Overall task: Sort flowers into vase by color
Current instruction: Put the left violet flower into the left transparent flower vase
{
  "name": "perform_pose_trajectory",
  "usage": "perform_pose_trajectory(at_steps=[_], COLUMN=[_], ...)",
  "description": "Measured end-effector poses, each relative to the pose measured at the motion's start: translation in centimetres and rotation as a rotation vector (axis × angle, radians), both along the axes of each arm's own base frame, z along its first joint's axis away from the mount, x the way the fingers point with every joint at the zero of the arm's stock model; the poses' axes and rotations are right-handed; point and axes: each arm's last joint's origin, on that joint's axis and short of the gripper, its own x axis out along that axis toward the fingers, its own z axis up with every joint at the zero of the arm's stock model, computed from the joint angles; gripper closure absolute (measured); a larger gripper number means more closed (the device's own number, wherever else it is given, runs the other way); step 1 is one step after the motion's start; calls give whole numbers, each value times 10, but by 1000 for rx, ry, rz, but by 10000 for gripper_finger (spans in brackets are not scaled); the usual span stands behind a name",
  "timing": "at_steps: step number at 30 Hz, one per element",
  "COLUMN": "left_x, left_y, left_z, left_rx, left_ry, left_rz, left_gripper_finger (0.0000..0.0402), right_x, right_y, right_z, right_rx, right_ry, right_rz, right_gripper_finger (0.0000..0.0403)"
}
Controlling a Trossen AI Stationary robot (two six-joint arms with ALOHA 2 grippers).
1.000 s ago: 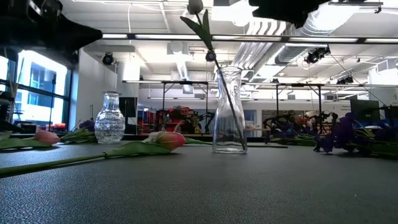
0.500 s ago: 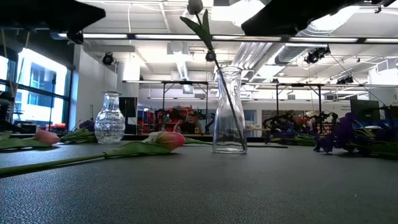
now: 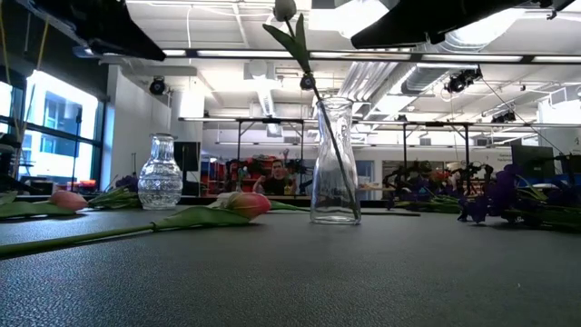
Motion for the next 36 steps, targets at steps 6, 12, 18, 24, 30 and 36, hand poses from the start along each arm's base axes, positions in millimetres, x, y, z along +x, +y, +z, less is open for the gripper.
perform_pose_trajectory(at_steps=[6,12,18,24,30,36], left_x=[0,-17,-21,-21,-13,-13], left_y=[-3,7,21,40,57,72], left_z=[-3,-21,-50,-66,-67,-71], left_rx=[-173,-355,-394,-454,-506,-528], left_ry=[150,274,337,358,367,420], left_rz=[204,506,702,858,881,949], left_gripper_finger=[398,375,322,251,217,216], right_x=[0,0,1,1,1,1], right_y=[1,2,3,4,4,4], right_z=[0,0,-1,-1,0,0], right_rx=[32,79,113,117,115,115], right_ry=[-1,-12,-11,-12,-13,-13], right_rz=[45,50,93,97,98,98], right_gripper_finger=[231,231,231,231,231,231])
